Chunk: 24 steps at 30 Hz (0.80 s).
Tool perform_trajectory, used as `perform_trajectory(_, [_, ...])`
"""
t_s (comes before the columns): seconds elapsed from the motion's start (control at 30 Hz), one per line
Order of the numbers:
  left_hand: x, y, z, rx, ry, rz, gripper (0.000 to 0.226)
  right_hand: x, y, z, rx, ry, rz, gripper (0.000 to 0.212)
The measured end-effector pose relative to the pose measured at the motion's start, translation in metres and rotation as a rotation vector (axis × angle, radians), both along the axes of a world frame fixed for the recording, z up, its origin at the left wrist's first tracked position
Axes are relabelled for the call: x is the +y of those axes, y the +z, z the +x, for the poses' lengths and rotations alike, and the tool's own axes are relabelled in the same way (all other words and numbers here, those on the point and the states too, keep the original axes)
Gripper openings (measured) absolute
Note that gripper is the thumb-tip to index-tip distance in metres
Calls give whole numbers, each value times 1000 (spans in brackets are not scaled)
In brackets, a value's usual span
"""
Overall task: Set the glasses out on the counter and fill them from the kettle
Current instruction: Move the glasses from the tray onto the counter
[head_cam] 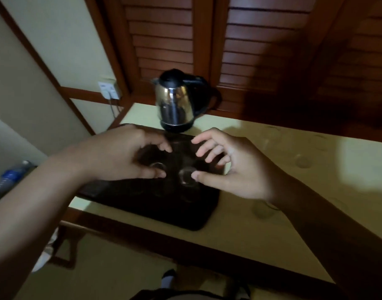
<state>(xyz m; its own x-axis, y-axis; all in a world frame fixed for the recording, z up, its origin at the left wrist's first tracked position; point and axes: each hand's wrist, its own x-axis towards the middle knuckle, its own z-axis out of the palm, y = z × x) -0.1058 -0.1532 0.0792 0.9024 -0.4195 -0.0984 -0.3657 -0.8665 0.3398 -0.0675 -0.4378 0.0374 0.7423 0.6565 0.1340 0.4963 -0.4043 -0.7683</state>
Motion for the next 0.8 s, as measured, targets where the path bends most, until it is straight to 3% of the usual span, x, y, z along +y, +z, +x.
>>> perform_trajectory(0.13, [82, -5, -12, -88, 122, -19, 51, 76, -9, -11, -126, 9, -51, 68])
perform_trajectory(0.27, [142, -20, -17, -43, 174, 30, 54, 143, -17, -18, -254, 31, -171, 74])
perform_trajectory(0.4, [165, -46, -10, 62, 183, 115, 76, 194, -37, -10, -418, 64, -393, 75])
perform_trajectory(0.5, [162, -62, 3, 160, 121, 364, 96, 221, -52, 0, -538, 79, -687, 79])
perform_trajectory(0.63, [130, -69, 23, 246, 10, 707, 87, 244, -54, 13, -501, 166, -931, 79])
perform_trajectory(0.73, [112, -72, 32, 293, -7, 852, 68, 254, -47, 21, -354, 239, -1018, 54])
perform_trajectory(0.8, [108, -71, 37, 292, -13, 877, 61, 256, -42, 25, -294, 271, -1036, 50])
